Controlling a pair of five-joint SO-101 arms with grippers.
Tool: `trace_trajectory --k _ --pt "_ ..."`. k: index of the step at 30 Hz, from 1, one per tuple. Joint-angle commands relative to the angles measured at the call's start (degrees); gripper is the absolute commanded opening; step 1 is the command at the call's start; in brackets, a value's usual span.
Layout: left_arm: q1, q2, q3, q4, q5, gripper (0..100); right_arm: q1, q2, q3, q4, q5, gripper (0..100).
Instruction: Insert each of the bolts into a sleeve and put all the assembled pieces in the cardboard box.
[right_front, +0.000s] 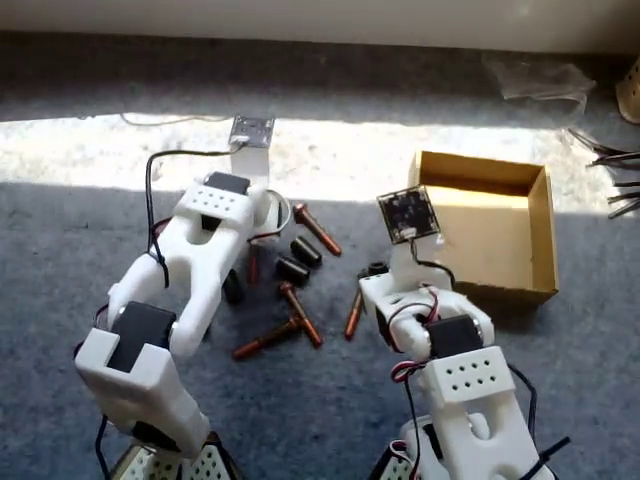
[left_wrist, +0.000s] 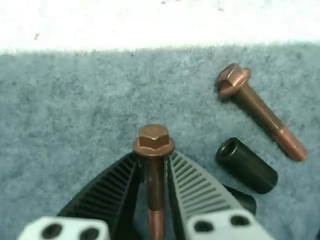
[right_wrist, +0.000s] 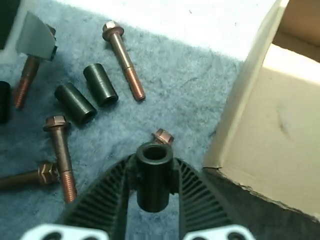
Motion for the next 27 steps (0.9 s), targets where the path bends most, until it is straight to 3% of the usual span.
trace_trajectory --k 1,10,16,24,27 --pt "1.7 -1.0 -6.5 0.0 -3.7 3 0.6 -1.1 2.2 -8.0 0.0 0.4" --pt "1.8 -9.2 -15.9 16.6 -4.0 3 0.3 -0.7 4.4 -12.4 0.0 0.4" --pt "1.8 -21.4 -14.7 19.3 -4.0 3 -0.5 -0.7 4.4 -12.4 0.0 0.4" --pt "1.8 -38.5 -4.6 18.8 -4.0 3 -9.8 -0.7 4.5 -14.0 0.0 0.4" --pt "1.8 -44.3 0.1 18.7 -8.3 3 -10.3 -0.6 5.3 -18.2 0.0 0.4"
